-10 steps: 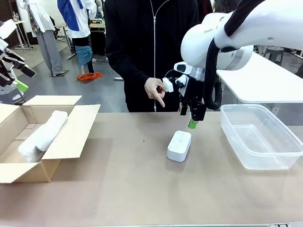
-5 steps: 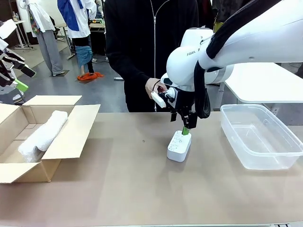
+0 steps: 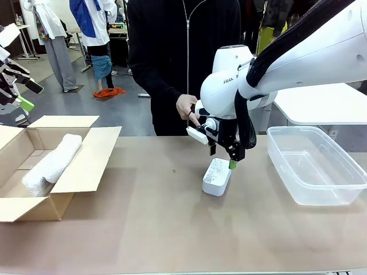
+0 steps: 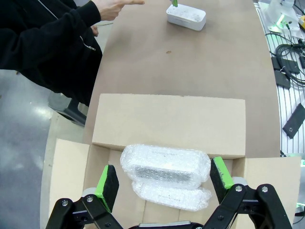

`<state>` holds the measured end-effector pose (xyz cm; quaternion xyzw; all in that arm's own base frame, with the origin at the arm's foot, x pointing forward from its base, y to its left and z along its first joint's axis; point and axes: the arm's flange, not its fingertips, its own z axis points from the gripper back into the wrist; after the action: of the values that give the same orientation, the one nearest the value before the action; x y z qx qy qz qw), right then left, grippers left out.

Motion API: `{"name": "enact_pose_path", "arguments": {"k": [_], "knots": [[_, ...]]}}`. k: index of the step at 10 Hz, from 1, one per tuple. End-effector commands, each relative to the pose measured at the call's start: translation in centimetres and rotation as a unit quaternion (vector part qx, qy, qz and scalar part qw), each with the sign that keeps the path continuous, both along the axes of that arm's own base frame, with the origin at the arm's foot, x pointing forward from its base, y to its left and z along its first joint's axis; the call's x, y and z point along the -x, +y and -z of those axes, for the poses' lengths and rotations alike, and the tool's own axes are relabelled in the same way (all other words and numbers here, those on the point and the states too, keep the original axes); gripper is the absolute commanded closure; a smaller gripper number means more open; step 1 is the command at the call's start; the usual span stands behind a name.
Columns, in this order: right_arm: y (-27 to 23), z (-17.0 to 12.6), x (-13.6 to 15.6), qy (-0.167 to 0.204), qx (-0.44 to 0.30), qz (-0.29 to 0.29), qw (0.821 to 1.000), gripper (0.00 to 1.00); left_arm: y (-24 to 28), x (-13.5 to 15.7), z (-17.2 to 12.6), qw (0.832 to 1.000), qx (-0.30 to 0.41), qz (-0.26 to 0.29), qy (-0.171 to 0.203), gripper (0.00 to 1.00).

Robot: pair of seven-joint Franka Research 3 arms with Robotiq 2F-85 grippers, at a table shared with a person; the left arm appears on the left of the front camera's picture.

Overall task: Separate and place wrapped and unwrapped clocks.
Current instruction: Pick up the Digital clock indicated by the person.

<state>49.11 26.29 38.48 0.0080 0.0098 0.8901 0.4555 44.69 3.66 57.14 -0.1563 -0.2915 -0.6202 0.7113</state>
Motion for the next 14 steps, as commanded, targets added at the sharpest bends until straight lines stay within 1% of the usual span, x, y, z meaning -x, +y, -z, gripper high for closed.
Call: {"name": "enact_pose_path", "arguments": {"k": [1,5,6,7,8,10,12,13,14], "knots": [[-0.4,1.1,-0.1,0.000,0.012,-0.014,1.000,0.00,0.2,0.1,-0.1,1.000,-0.001,0.004,-0.001,0.00],[0.4,2.3,-0.1,-0.002,0.012,-0.045,0.999,0.00,0.2,0.1,-0.1,1.000,-0.001,0.004,-0.001,0.00],[0.7,2.2,-0.2,-0.008,0.000,-0.030,1.000,0.00,0.2,0.1,-0.1,1.000,-0.001,0.004,-0.001,0.00],[0.7,1.9,-0.1,-0.007,-0.016,-0.023,1.000,0.00,0.2,0.1,-0.1,1.000,-0.001,0.004,-0.001,0.00],[0.6,1.6,0.0,-0.008,-0.012,-0.019,1.000,0.00,0.2,0.1,-0.1,1.000,-0.001,0.004,-0.001,0.00],[0.4,1.8,0.0,-0.022,-0.011,-0.030,0.999,0.00,0.2,0.1,-0.1,1.000,-0.001,0.004,-0.001,0.00],[0.5,2.0,0.0,-0.023,-0.006,-0.028,0.999,0.00,0.2,0.1,-0.1,1.000,-0.001,0.004,-0.001,0.00],[0.9,1.4,-0.4,-0.013,-0.007,-0.021,1.000,0.00,0.2,0.1,-0.1,1.000,-0.001,0.004,-0.001,0.00],[0.9,1.4,-0.4,-0.013,-0.007,-0.021,1.000,0.00,0.2,0.1,-0.1,1.000,-0.001,0.004,-0.001,0.00]]}}
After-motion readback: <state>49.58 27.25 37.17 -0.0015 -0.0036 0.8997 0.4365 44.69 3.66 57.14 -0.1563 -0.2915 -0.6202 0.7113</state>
